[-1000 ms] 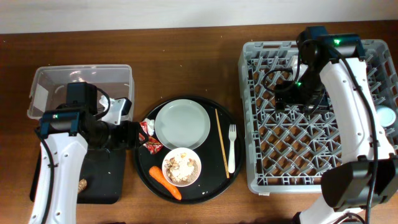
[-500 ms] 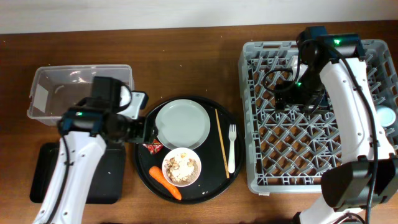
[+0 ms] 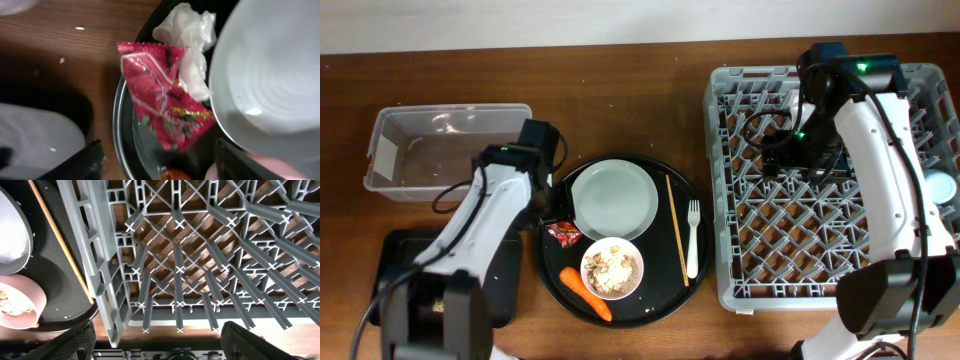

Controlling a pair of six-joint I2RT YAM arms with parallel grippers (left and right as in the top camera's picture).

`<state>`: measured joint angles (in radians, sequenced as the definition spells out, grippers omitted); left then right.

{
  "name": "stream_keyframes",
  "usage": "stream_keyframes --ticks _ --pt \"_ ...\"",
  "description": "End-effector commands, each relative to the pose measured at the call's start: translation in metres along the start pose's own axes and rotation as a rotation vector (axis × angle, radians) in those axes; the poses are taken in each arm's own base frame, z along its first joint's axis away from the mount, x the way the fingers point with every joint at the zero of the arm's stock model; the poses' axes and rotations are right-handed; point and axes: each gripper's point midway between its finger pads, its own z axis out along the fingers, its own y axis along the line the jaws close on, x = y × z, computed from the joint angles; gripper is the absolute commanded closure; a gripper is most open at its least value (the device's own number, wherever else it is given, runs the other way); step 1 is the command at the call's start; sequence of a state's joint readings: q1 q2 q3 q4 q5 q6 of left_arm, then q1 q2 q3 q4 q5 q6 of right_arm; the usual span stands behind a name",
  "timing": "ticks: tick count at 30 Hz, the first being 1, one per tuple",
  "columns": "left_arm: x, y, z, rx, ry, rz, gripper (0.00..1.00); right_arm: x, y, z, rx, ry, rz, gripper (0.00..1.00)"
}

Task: Sort waste into correct bins and load items into the dishwasher rack
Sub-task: 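Move the left gripper back and grasp the red snack wrapper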

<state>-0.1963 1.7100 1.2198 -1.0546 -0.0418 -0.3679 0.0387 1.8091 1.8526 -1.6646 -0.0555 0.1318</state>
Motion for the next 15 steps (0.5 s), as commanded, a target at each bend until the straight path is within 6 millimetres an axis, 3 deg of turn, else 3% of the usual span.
stream_keyframes --ticks 1,7,11,15 --pt "-0.005 -0.003 0.016 -0.018 0.025 -0.035 0.38 0.001 -0.003 -0.005 0.013 -0.02 0.0 0.16" --pt "-0.007 -0.005 0.03 -0.023 0.048 -0.041 0.81 0.001 -0.003 -0.005 0.013 -0.02 0.0 0.17" --pt "-0.006 -0.005 0.03 -0.024 0.048 -0.045 0.99 0.001 -0.003 -0.005 0.013 -0.02 0.0 0.17" --pt "0.0 -0.002 0.028 -0.034 0.072 -0.043 1.0 0.002 -0.003 -0.005 0.014 -0.019 0.0 0.16"
